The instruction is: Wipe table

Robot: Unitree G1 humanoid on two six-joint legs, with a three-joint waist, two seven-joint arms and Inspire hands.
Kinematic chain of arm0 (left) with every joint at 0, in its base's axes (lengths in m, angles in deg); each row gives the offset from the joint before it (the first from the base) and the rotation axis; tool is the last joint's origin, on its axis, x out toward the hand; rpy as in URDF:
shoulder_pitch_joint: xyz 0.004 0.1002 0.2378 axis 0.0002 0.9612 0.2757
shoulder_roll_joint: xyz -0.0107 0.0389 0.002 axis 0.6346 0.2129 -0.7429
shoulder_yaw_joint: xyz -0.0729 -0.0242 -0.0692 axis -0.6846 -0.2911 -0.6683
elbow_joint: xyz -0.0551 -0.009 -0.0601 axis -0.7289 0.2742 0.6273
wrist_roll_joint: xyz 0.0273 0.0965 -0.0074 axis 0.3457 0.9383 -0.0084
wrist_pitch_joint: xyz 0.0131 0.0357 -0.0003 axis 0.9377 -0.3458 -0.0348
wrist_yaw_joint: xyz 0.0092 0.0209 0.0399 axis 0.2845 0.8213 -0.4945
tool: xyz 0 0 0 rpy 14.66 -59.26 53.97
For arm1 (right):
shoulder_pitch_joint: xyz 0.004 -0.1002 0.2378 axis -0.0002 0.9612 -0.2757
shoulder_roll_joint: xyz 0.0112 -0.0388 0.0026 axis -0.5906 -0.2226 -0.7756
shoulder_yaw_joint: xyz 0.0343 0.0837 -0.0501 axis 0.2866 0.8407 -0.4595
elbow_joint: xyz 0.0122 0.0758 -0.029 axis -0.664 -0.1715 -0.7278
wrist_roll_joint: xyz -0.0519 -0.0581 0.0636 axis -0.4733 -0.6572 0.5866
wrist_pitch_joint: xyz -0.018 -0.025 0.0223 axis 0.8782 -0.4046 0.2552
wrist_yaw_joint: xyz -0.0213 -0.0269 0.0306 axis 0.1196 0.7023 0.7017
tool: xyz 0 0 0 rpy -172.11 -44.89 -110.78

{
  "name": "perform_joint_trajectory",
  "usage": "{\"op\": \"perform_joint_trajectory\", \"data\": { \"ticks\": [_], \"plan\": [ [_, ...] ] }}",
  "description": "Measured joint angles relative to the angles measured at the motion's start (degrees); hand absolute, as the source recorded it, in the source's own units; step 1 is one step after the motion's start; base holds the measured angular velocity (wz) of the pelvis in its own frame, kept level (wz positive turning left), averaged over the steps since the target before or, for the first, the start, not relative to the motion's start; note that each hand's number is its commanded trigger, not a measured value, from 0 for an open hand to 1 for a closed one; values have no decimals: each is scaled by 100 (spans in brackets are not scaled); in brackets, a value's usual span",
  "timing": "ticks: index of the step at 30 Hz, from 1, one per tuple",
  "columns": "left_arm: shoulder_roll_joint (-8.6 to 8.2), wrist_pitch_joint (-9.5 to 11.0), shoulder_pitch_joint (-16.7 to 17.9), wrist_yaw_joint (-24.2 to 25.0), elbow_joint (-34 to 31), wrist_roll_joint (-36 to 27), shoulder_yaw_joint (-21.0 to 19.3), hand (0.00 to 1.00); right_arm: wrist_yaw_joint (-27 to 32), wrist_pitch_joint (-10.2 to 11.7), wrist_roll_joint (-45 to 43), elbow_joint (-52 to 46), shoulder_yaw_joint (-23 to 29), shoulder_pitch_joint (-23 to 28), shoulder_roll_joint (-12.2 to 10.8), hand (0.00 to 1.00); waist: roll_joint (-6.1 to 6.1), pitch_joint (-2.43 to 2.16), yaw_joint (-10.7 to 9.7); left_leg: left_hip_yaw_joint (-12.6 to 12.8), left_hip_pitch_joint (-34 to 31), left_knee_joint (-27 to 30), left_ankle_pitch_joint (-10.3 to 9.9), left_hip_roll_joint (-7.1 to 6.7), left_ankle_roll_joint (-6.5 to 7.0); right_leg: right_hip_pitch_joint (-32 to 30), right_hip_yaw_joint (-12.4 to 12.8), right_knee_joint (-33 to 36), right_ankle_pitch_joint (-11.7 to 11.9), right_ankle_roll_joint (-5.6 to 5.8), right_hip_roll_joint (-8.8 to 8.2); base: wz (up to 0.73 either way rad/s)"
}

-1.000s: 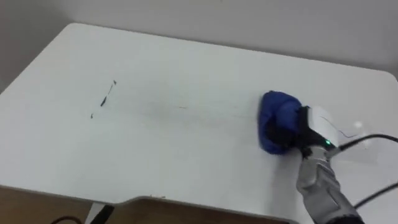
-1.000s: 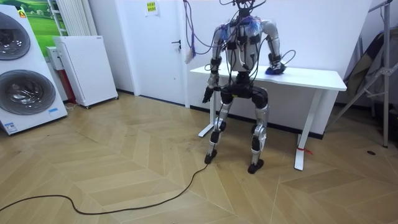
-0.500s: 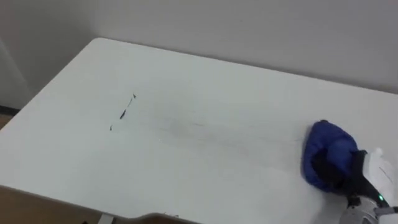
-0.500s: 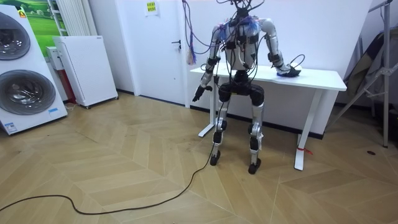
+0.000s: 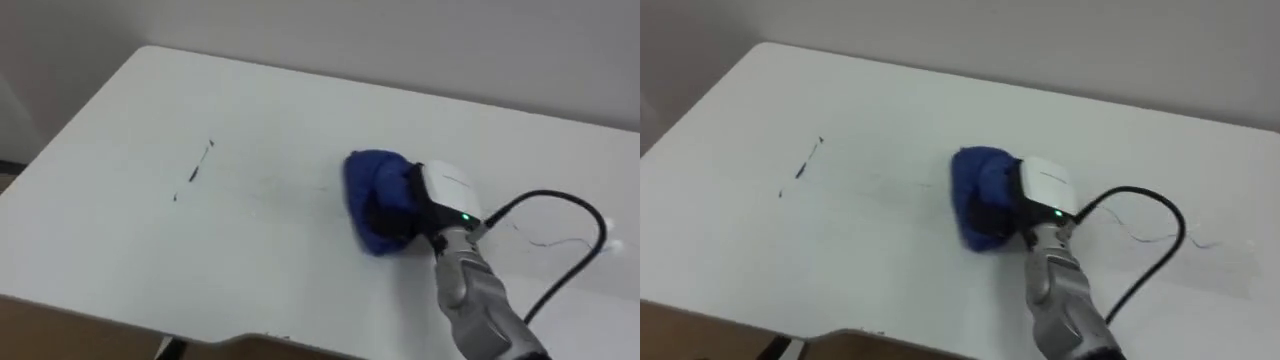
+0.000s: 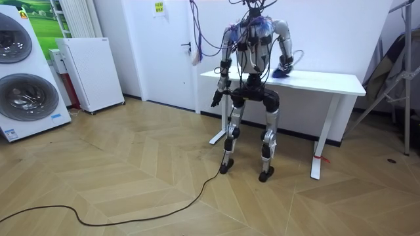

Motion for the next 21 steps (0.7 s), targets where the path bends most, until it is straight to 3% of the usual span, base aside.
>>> {"op": "perform_joint_trajectory", "data": {
  "ticks": [4,5,8,12,13,15,18,20,21],
  "plan": [
    [167,-47,637,51,-33,7,-214,0,363,631,748,433,798,521,291,100,-16,-3,-307,-106,30,95,21,-34,33,271,-480,-92,-3,5,-111,57],
    [243,-30,787,67,-34,49,-434,0,432,815,968,634,1223,690,387,100,-137,-16,-473,-101,68,91,30,-54,49,417,-619,-155,-31,50,-152,75],
    [489,-7,1084,131,-36,206,-946,0,630,961,1371,1469,2307,976,833,100,-252,-8,-570,-60,182,82,31,-62,50,628,-634,-229,-55,87,-165,29],
    [584,1,1119,151,-36,194,-1100,0,887,910,1682,2357,3076,1103,1275,100,-254,-38,-680,71,279,85,30,-65,50,763,-598,-262,-55,87,-178,-3],
    [581,11,1103,164,-36,151,-1036,0,923,906,1693,2349,3091,1143,1279,100,-218,-55,-686,75,302,102,29,-63,50,770,-598,-253,-56,88,-172,-39],
    [556,55,918,181,-23,36,-875,0,953,841,1593,2202,2956,1117,1217,100,-167,-47,-683,74,333,161,28,-61,50,720,-603,-174,-58,91,-169,-48],
    [454,222,363,154,285,31,-405,0,972,389,1297,1676,2434,934,935,100,-23,-35,-487,217,431,223,-3,-57,90,460,-522,194,-105,14,-173,-78],
    [379,239,30,122,502,-19,-5,0,896,137,1041,1153,1635,769,727,100,60,18,-335,313,429,375,-105,-61,107,144,-514,630,-149,-73,-211,-105],
    [326,251,-186,121,696,-19,224,0,734,9,818,843,981,588,508,100,83,33,-187,425,414,503,-197,-72,96,-115,-459,932,-172,-176,-241,-126]
  ]
}}
